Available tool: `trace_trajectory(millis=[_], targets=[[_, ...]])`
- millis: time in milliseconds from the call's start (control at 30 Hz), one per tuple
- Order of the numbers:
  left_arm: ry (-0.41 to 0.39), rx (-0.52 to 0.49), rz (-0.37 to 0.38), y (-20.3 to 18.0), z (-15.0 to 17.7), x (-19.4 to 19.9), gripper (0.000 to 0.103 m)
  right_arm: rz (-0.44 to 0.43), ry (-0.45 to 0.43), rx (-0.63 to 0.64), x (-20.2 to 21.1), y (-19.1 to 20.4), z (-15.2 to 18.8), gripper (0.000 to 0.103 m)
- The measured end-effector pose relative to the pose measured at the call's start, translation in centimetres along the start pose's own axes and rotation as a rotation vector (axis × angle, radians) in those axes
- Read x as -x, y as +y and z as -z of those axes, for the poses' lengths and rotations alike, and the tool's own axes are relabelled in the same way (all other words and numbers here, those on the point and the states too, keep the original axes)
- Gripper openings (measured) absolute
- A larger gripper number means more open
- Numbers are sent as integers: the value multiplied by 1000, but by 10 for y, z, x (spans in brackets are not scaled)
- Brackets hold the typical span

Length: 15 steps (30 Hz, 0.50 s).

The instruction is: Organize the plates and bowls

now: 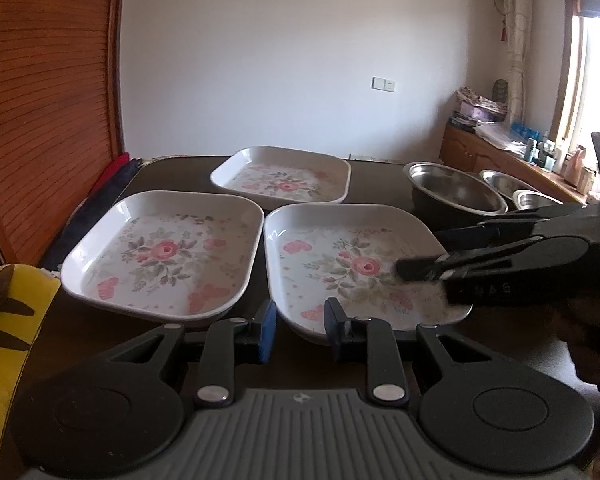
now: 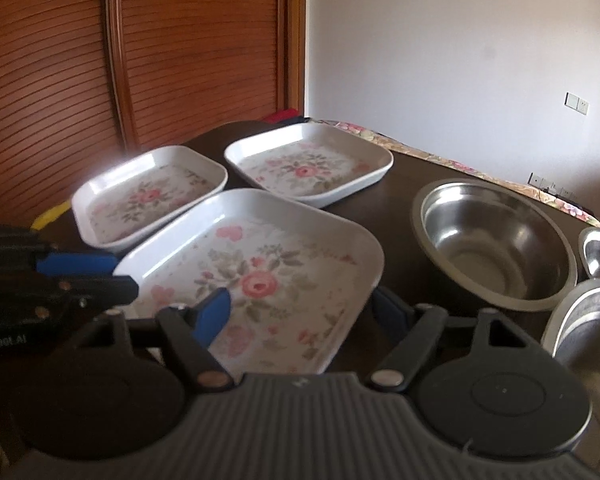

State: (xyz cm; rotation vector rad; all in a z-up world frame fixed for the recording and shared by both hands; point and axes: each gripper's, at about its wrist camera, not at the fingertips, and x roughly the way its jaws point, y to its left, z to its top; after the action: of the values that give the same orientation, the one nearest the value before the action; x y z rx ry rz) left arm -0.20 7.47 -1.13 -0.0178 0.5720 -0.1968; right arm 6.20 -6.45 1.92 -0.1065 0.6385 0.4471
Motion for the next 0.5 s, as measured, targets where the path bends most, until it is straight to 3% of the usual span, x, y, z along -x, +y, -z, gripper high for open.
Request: trace_trajectory(millis=[100, 167, 500], targets=[[5, 12, 6, 2, 0, -1, 47, 37, -10, 2, 3, -3, 3, 32], [10, 10, 10, 2, 0, -1, 47, 25, -5, -2, 4, -6, 6, 22], [-11, -2, 4, -2, 7, 7, 29, 22, -45, -24, 19, -5, 21, 17]])
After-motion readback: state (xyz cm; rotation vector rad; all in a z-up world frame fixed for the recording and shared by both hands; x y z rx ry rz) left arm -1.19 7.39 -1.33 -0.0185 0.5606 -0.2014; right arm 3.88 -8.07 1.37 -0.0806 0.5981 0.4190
